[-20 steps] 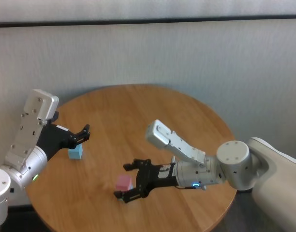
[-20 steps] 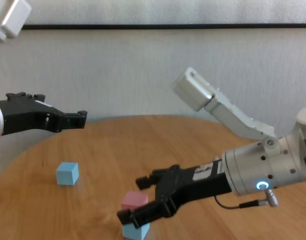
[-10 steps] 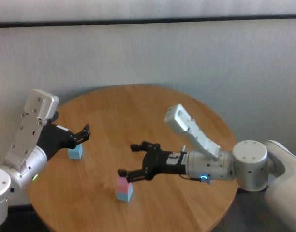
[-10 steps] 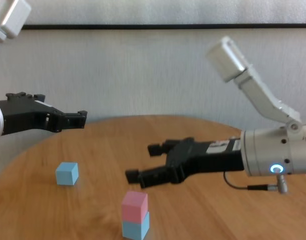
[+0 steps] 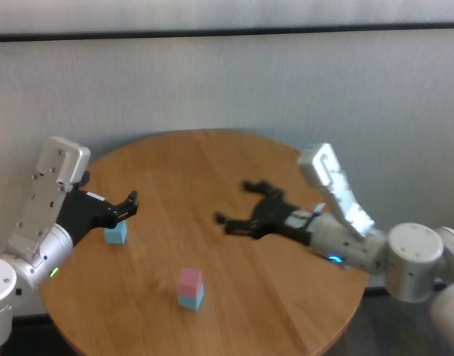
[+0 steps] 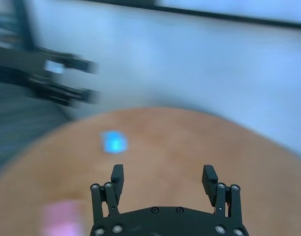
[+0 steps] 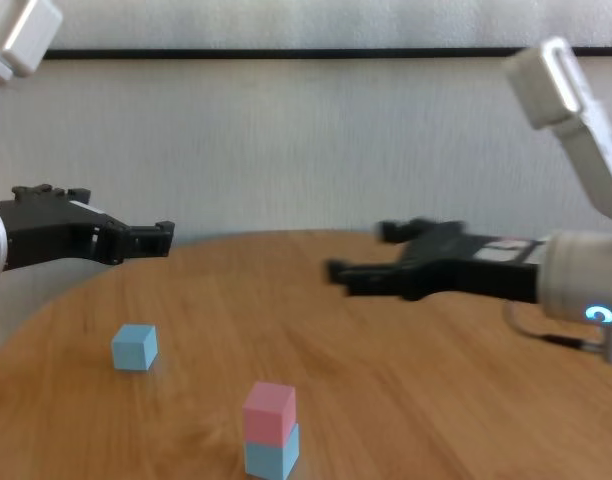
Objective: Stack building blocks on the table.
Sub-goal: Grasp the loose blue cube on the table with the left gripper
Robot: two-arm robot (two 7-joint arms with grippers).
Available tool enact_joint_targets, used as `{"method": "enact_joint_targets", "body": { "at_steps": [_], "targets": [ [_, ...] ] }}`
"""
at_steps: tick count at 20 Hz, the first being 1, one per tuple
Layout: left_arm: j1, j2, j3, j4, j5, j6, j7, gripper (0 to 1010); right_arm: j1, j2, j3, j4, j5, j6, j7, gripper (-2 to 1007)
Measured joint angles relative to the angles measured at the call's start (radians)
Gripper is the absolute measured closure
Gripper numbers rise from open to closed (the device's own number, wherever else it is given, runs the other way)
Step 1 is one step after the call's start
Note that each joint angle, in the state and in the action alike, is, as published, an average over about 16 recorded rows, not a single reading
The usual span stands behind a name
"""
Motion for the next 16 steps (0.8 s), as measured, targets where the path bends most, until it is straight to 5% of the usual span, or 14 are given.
{"method": "enact_joint_targets", "body": {
  "at_steps": [8, 16],
  "targets": [
    [0.0, 0.0, 0.0, 0.0, 0.0, 0.0, 0.0, 7, -0.049, 0.008, 0.064, 0.017, -0.054, -0.085, -0.149, 0],
    [0.003, -0.005, -0.004, -0.006, 0.001, 0.013, 0.012, 7, -0.061, 0.003, 0.082, 0.037, -0.076, -0.115, -0.188, 0]
  ]
}}
